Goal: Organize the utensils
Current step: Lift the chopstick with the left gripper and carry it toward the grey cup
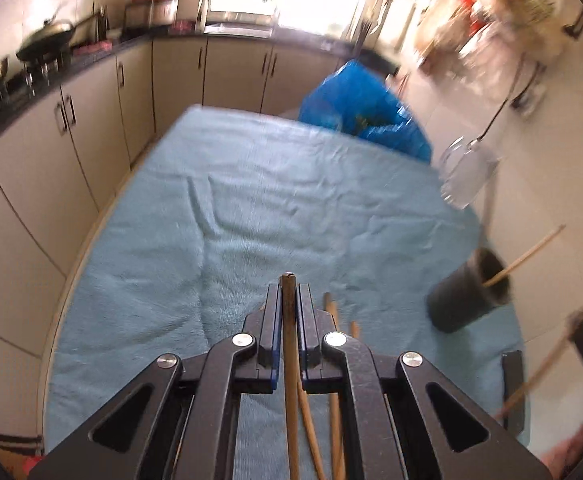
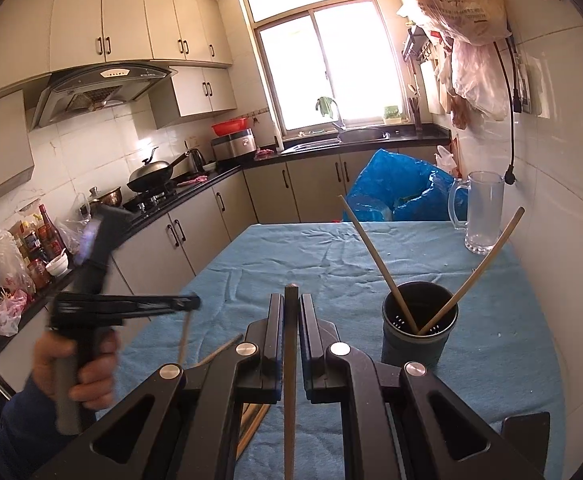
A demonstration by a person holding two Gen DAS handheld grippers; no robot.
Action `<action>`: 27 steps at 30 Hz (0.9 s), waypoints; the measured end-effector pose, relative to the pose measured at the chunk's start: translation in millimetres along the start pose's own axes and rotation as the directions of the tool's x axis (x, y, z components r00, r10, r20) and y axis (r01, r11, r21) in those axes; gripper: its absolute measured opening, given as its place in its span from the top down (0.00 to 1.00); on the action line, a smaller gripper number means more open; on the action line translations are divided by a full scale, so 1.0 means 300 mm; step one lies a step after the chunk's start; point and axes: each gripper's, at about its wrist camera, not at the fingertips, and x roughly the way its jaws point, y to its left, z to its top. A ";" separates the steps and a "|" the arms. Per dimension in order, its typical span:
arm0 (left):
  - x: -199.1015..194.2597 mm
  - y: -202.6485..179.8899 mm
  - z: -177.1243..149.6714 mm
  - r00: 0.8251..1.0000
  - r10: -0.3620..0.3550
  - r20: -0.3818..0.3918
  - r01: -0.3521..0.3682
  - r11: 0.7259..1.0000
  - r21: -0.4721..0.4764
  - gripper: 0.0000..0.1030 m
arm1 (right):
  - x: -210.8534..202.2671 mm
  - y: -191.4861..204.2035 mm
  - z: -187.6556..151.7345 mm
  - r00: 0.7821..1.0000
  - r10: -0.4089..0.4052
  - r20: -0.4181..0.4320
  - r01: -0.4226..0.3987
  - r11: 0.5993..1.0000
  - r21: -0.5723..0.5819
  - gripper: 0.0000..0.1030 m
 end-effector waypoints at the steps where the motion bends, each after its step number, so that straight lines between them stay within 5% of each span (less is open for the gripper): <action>1: -0.034 -0.008 -0.003 1.000 -0.004 0.021 0.004 1.000 0.003 0.94 | 0.000 0.000 0.000 1.000 0.000 0.000 0.000 1.000 0.000 0.93; 11: -0.231 -0.034 -0.028 0.992 -0.022 0.123 0.018 0.999 0.034 0.94 | -0.033 0.020 -0.001 1.000 0.004 0.026 -0.004 1.000 -0.008 0.93; 27: -0.280 -0.061 -0.039 0.988 -0.026 0.149 0.020 0.999 0.045 0.94 | -0.063 0.016 -0.002 0.999 0.000 0.049 0.000 1.000 0.002 0.92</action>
